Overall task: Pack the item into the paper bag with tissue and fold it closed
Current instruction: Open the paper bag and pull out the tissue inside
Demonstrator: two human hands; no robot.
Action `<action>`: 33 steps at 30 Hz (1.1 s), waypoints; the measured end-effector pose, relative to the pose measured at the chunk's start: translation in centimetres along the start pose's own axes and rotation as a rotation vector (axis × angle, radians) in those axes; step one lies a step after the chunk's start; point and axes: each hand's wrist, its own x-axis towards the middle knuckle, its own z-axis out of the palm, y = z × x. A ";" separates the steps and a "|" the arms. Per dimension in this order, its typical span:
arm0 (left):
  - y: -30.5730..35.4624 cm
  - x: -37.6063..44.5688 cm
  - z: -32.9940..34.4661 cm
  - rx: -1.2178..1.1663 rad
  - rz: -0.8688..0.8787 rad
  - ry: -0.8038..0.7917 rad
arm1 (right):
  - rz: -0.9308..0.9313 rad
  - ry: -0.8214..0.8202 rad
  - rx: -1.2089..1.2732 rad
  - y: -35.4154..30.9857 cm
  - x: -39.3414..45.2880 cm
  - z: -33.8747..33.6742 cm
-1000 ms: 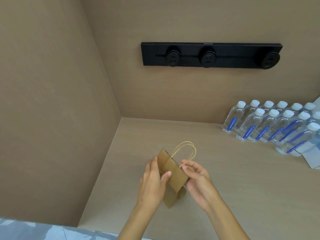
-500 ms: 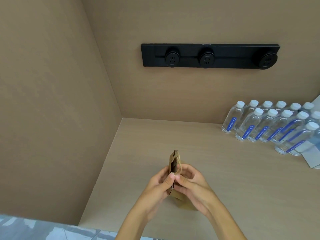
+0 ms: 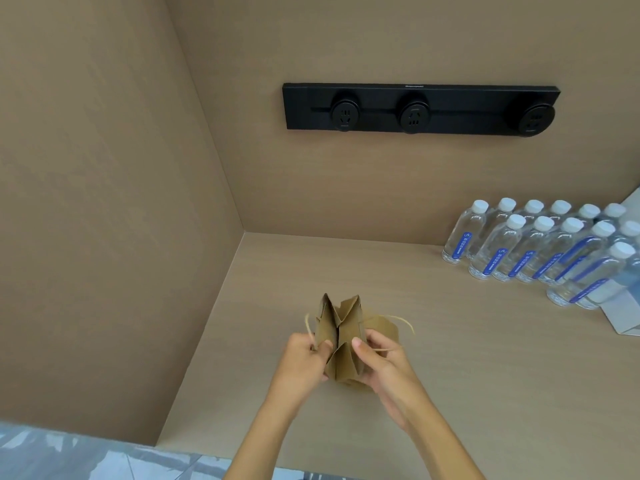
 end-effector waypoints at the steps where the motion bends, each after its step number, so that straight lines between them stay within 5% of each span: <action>1: 0.1 0.1 0.0 0.057 -0.003 0.015 | 0.001 0.065 -0.080 -0.1 0.0 0.2; 8: 1.9 0.3 -4.4 0.565 -0.041 0.140 | -0.068 0.374 -0.655 -2.2 -1.0 -0.4; 13: 3.9 0.5 -5.7 0.747 -0.091 0.102 | -0.269 0.248 -1.284 -2.5 -3.6 0.5; 17: 4.7 0.7 -5.0 0.642 -0.034 0.204 | -0.381 0.085 -1.646 -3.0 -4.2 0.1; 22: 4.1 0.0 -3.5 0.438 0.214 0.313 | -0.199 -0.111 -1.771 -4.3 -4.4 -1.2; 26: 2.9 -1.0 -2.7 0.483 0.449 0.287 | -0.260 -0.024 -1.638 -5.0 -4.7 -0.2; 33: 1.8 -1.9 -1.9 0.828 0.145 0.163 | -0.284 0.303 -1.658 -4.8 -4.6 0.7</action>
